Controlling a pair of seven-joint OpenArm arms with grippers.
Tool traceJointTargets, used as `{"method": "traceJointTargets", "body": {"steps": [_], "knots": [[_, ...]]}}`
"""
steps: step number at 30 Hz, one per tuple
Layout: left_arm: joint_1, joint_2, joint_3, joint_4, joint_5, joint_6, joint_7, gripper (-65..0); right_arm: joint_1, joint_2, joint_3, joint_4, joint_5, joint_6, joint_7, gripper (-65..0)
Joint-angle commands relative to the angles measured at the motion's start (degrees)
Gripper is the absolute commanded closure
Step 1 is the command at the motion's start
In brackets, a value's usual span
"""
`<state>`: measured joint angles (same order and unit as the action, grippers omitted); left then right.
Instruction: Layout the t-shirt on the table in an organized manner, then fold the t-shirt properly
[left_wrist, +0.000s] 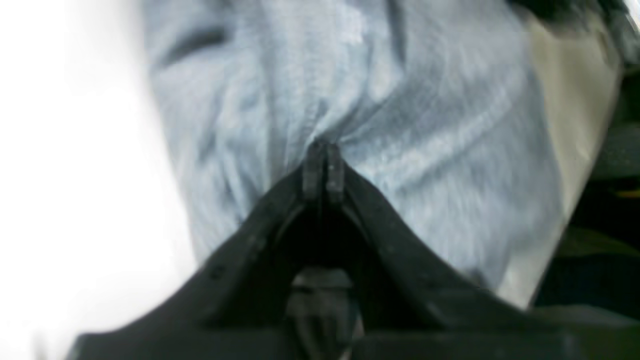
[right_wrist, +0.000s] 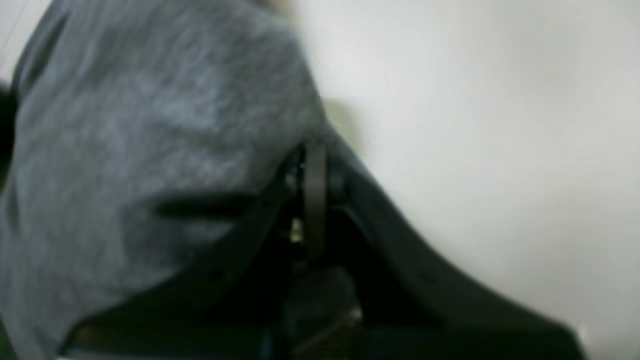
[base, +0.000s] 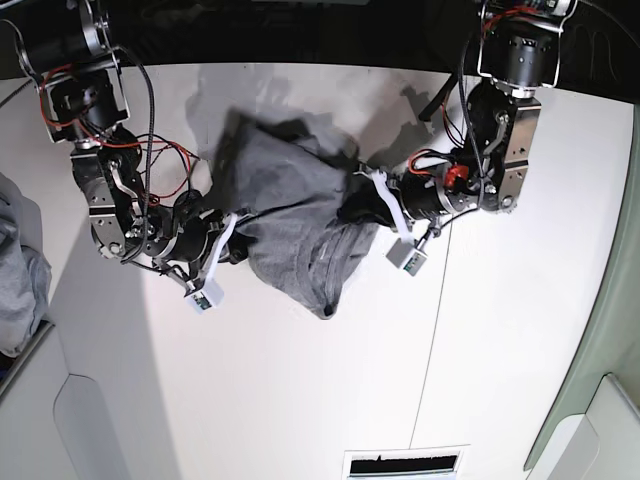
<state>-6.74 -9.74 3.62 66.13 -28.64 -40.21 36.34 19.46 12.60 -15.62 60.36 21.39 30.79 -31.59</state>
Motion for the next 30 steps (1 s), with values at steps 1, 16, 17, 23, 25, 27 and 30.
{"method": "traceJointTargets", "body": {"steps": [1, 16, 17, 23, 25, 27, 30], "knots": [[-2.4, -0.5, -0.2, -0.1, 0.2, 0.6, -0.4, 0.0, -0.5, 0.0, 0.1, 2.3, 1.0, 0.9, -1.5, 0.0], [-10.8, -4.3, -0.2, 0.4, -4.5, 0.5, 2.4, 0.0, -13.3, -0.4, 2.8, 18.2, 3.0, 0.3, -1.8, 0.0], [-10.8, -4.9, -0.2, 1.6, -6.3, 0.5, 3.5, 0.0, -13.3, -0.4, 3.9, 18.4, 3.0, 0.3, -1.9, 0.0], [-7.5, -9.7, -0.2, 12.8, -14.2, 0.2, 8.7, 0.0, -13.3, -0.4, 12.6, 18.6, 4.2, 0.4, -4.0, 0.0], [-4.5, -12.1, -0.2, 16.6, -15.6, 0.2, 9.2, 0.0, -13.5, -0.3, 15.1, 18.7, 6.7, 0.8, -7.3, 0.0], [-0.4, -14.4, -0.6, 20.2, -17.2, 0.2, 9.4, 0.0, -14.0, -0.3, 17.1, 18.7, 9.6, 1.7, -10.5, 0.0], [7.0, -16.6, -2.3, 26.3, -19.8, 0.2, 11.0, 0.0, -16.4, 0.9, 18.4, 19.6, 13.4, 2.5, -12.9, 0.0]]}}
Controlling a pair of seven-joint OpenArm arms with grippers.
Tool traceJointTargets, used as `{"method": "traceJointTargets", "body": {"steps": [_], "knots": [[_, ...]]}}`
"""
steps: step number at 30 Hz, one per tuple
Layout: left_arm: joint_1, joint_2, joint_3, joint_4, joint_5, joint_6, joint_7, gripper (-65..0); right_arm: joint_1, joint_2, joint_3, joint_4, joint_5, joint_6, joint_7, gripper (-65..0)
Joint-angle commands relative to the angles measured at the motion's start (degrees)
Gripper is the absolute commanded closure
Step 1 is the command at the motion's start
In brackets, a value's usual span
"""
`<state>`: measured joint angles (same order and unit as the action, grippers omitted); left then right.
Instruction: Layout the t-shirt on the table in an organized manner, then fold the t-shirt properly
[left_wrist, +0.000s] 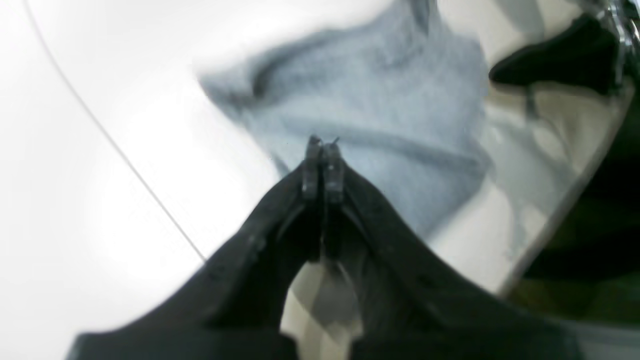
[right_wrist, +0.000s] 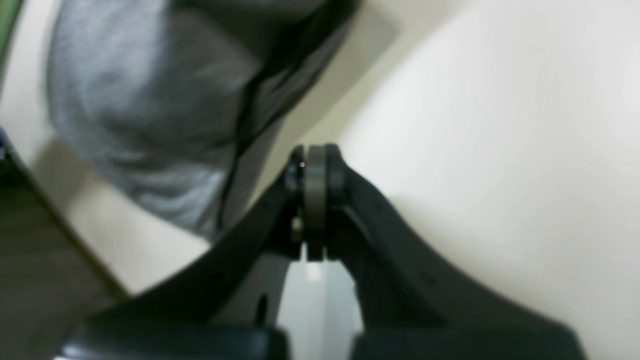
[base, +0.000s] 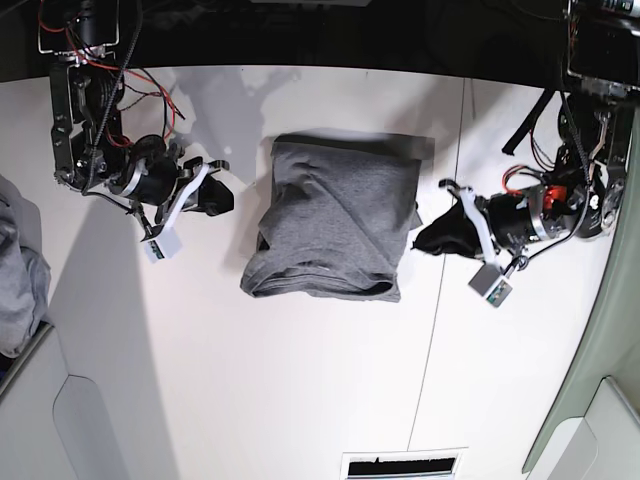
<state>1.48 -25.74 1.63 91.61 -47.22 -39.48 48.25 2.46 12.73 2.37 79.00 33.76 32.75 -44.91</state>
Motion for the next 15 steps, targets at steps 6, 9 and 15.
{"method": "traceJointTargets", "body": {"steps": [6, 9, 15], "knots": [[17.6, -3.7, -5.7, 12.5, -1.4, -0.5, 1.7, 0.0, -9.5, 5.3, -0.1, 10.8, 6.6, 1.6, -3.1, 0.0], [26.7, -3.8, -6.9, 15.0, 0.9, -0.5, 1.2, 0.0, -15.3, 8.6, -2.8, 16.5, 7.1, 1.8, -3.8, 0.0], [39.6, -3.6, -6.9, 14.4, 16.2, -0.5, -8.9, 0.0, -22.5, 15.3, -16.4, 18.0, 0.2, 2.0, -0.1, 0.0]]}}
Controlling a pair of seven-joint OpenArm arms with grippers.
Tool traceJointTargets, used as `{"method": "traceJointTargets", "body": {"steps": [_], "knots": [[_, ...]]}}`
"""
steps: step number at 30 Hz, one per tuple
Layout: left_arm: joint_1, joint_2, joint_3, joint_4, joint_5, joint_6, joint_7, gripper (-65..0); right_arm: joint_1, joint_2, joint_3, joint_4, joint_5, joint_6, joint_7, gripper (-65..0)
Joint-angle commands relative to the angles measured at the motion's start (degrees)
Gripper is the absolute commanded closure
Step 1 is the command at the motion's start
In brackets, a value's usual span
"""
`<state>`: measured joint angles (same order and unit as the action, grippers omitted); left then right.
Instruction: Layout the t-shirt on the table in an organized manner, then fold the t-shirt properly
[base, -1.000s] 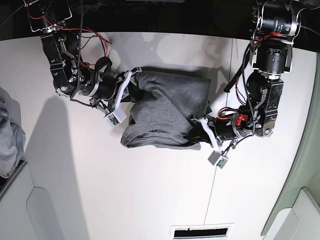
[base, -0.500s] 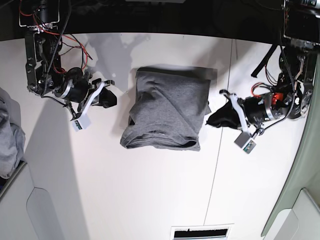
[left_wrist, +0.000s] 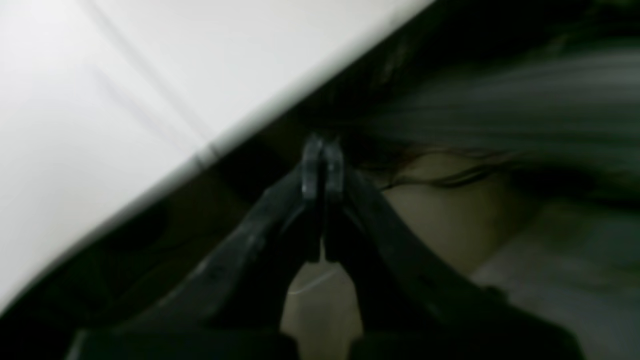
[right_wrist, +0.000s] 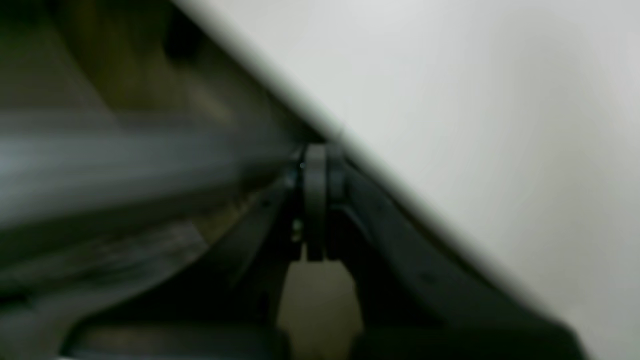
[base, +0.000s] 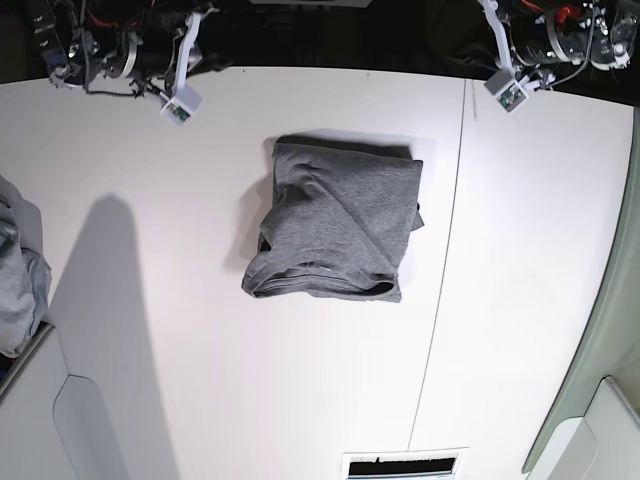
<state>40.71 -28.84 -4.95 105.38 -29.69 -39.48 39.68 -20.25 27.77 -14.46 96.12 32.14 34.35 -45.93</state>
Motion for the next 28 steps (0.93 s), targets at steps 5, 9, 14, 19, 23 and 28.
{"method": "traceJointTargets", "body": {"steps": [5, 9, 14, 19, 23, 28], "knots": [[4.2, -0.5, 2.0, -5.6, 10.2, -0.5, -8.8, 0.0, -1.3, 4.5, -15.3, 0.5, -12.9, 0.1, 9.7, 0.0], [2.7, -0.5, 7.1, -17.1, 20.2, -0.5, -20.3, 0.0, -0.8, 4.9, -24.2, -3.3, -22.8, -0.7, 13.0, 0.0], [-6.3, 0.2, 16.7, -39.1, 24.5, 10.4, -27.0, 0.0, 3.1, 1.8, -30.9, -15.8, -25.0, -1.6, 13.2, 0.0], [-19.9, 5.0, 27.0, -62.0, 24.4, 11.8, -26.8, 0.0, 5.9, -3.6, -30.7, -31.8, -27.4, -1.6, 13.1, 0.0], [-27.9, 10.0, 35.4, -74.7, 23.8, 11.8, -27.8, 0.0, 7.2, -7.8, -29.6, -40.7, -30.1, -1.6, 13.1, 0.0], [-32.4, 14.3, 40.6, -79.6, 22.7, 11.9, -27.9, 0.0, 7.4, -10.6, -28.3, -43.3, -32.4, -1.6, 13.5, 0.0]]}}
